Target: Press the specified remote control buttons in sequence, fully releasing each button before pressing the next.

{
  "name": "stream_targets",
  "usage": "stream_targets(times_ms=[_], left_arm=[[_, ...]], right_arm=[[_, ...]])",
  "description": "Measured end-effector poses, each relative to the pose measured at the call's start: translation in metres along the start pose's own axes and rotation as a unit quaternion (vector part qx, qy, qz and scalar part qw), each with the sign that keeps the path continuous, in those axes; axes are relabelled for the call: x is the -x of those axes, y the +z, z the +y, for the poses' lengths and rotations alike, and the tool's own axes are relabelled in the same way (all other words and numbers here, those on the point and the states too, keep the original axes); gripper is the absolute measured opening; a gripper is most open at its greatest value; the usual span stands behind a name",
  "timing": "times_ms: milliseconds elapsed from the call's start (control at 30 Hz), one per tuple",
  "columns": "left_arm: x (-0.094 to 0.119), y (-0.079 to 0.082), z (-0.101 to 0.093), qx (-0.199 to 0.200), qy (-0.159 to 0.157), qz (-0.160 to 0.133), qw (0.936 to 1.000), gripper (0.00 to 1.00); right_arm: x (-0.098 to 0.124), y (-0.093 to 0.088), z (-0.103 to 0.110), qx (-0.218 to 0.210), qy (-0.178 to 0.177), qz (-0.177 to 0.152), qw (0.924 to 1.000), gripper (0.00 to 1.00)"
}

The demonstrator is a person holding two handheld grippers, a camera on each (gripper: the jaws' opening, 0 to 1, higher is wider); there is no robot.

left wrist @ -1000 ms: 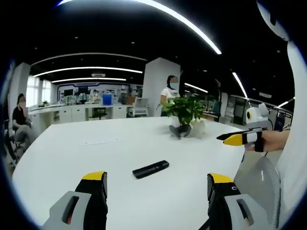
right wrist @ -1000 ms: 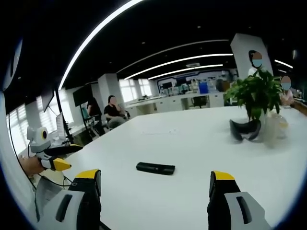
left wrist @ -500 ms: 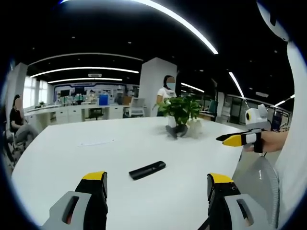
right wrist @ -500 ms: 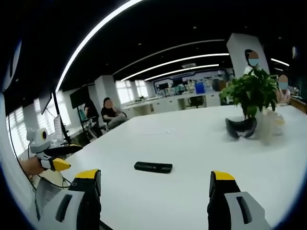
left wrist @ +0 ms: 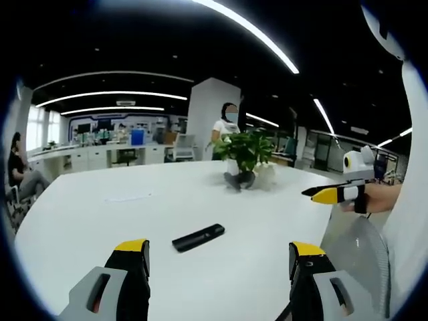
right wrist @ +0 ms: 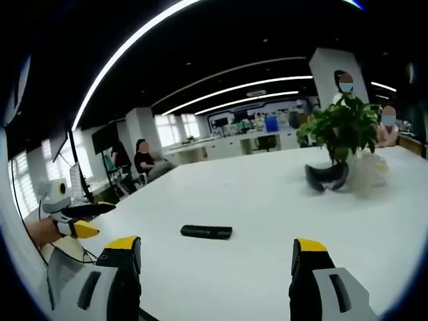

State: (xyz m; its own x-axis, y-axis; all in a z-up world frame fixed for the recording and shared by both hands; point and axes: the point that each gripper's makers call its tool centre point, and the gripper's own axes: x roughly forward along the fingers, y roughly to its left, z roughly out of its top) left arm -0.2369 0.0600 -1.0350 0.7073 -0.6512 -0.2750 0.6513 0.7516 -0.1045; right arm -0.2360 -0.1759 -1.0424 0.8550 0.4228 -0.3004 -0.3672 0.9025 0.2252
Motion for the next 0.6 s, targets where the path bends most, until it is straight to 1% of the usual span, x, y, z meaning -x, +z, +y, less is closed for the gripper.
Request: stream_targets(times_ms=[133,233,367,433,467,500,533,600], left_arm=[[-0.006,-0.003,0.000,-0.002,-0.012,0.013,0.9999,0.89],[-0.013,-0.002,0.002,0.002,-0.021,0.022,0.9995,0.89],[-0.025,0.002,0.008,0.002,-0.035,0.029,0.9990,0.89],[-0.034,0.002,0.012,0.003,-0.045,0.042,0.9981,0.89],[-0.040,0.000,0.014,0.012,-0.053,0.054,0.9971,0.88],[-0.044,0.001,0.014,0.026,-0.065,0.058,0.9959,0.88],[-0.047,0.002,0.013,0.040,-0.076,0.059,0.9946,0.88],[-0.058,0.005,0.021,0.073,-0.088,0.061,0.9916,0.87]], right_arm=[[0.004,-0.005,-0.007,0.004,-0.012,0.006,0.9999,0.93],[0.007,-0.004,-0.010,0.006,-0.019,-0.003,0.9998,0.92],[0.010,-0.008,-0.013,0.028,-0.031,0.010,0.9991,0.90],[0.010,-0.009,-0.012,0.039,-0.031,0.017,0.9986,0.89],[0.011,-0.010,-0.011,0.044,-0.032,0.022,0.9983,0.88],[0.010,-0.009,-0.011,0.047,-0.032,0.024,0.9981,0.87],[0.010,-0.009,-0.010,0.048,-0.031,0.025,0.9980,0.87],[0.010,-0.009,-0.011,0.048,-0.031,0.027,0.9980,0.86]])
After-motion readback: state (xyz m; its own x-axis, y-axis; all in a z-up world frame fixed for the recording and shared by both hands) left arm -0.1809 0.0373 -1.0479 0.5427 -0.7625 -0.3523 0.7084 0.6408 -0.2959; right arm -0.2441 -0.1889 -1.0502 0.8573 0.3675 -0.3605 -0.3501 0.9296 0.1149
